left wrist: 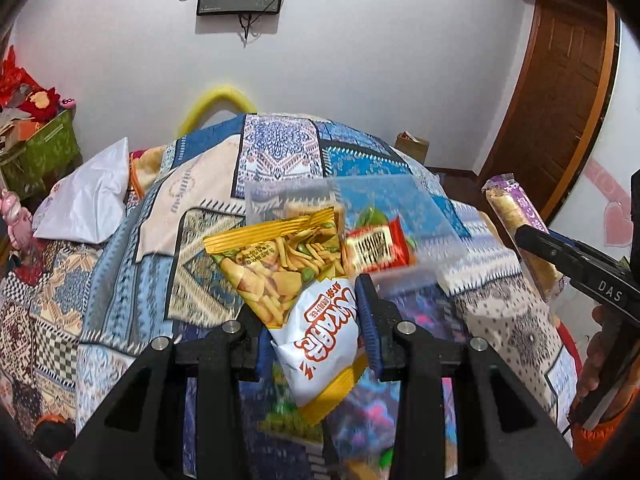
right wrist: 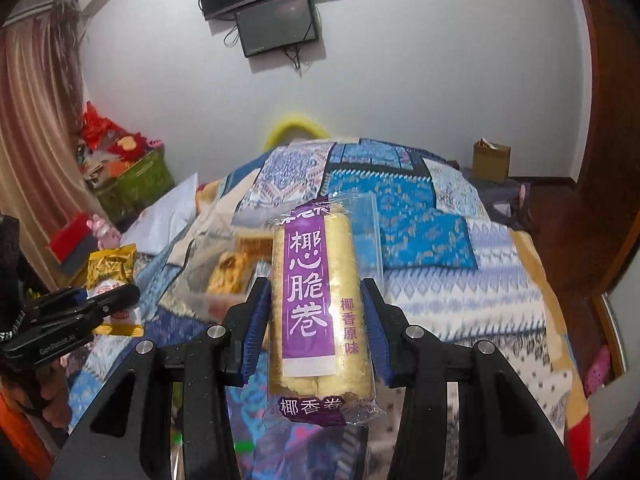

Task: Organize snacks
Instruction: 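Carry both packs over the clear box and open both grippers inside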

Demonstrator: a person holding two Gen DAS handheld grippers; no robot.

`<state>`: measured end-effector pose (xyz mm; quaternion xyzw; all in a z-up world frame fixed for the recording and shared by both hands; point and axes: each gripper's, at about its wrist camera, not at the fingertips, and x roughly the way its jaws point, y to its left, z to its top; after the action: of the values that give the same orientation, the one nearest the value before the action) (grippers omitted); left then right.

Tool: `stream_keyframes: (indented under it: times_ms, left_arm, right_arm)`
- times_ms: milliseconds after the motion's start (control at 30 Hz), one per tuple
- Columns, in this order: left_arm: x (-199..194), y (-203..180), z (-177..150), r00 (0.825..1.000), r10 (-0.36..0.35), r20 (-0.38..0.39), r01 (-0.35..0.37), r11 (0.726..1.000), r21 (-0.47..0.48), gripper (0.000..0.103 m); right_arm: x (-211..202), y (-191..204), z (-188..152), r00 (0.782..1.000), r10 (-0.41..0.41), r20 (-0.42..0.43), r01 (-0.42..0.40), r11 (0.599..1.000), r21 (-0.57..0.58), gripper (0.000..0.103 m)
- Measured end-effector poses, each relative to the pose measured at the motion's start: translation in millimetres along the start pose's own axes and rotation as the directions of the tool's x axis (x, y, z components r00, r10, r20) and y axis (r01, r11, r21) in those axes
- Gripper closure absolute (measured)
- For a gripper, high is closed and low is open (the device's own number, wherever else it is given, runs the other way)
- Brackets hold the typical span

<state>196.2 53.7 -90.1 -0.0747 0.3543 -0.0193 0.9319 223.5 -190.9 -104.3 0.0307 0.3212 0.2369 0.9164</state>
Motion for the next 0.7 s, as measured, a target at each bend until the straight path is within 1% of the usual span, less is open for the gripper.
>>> stream_keyframes:
  times_ms: [133,400,567,700]
  left_arm:
    - [17.6,-1.2,16.2,1.000,0.009,0.010,-0.009,1.000,0.011,0.066]
    - [55.4,-9.5,39.1,1.000,-0.010,0.008,0.010,1.000,0.011,0.066]
    - [86.0,-15.9,45.1,0.999,-0.022,-0.025,0.022,1.000,0.019,0.066]
    - [111.0,-20.1,43.8,0.998,-0.010,-0.055,0.012,0.999,0.040,0.066]
  right_arm:
    - [17.9,-3.1,12.6,1.000,0.001,0.009,-0.001,1.000,0.007,0.061]
    - [53.5,-6.6,25.6,1.000,0.001,-0.007,-0.001,1.000,0.012,0.061]
    - [79.5,-11.6,28.4,0.999,0.003,-0.038,-0.002,1.000,0.025,0.061]
    - [98.0,-16.5,29.3,0.998,0.006,-0.063,-0.004,0.999,0.034,0.061]
